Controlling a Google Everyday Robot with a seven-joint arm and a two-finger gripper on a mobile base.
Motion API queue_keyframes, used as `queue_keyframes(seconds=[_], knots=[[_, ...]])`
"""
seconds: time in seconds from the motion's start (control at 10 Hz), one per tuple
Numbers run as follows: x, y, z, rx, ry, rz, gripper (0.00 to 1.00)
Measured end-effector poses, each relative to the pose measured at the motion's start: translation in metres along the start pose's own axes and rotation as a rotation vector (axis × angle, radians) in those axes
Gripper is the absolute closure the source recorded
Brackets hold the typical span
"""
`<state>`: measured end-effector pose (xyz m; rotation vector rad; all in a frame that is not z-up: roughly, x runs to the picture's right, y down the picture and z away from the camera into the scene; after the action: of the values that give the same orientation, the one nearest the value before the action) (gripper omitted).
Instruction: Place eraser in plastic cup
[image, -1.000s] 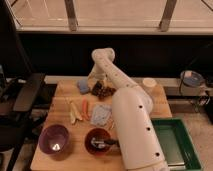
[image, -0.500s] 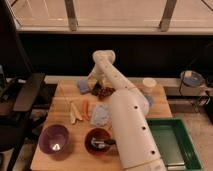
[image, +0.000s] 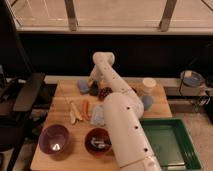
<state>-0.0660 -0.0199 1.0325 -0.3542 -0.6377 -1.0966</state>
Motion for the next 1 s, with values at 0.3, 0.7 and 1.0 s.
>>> queue_keyframes(seconds=[0.3, 0.7, 1.0], knots=[[-0.003, 0.001, -0.016, -0.009, 0.022, 0.002, 0.91], [0.004, -0.004, -0.073, 0.0, 0.074, 0.037, 1.0], [0.007, 0.013, -0.117, 0.03, 0.064, 0.1, 1.0]])
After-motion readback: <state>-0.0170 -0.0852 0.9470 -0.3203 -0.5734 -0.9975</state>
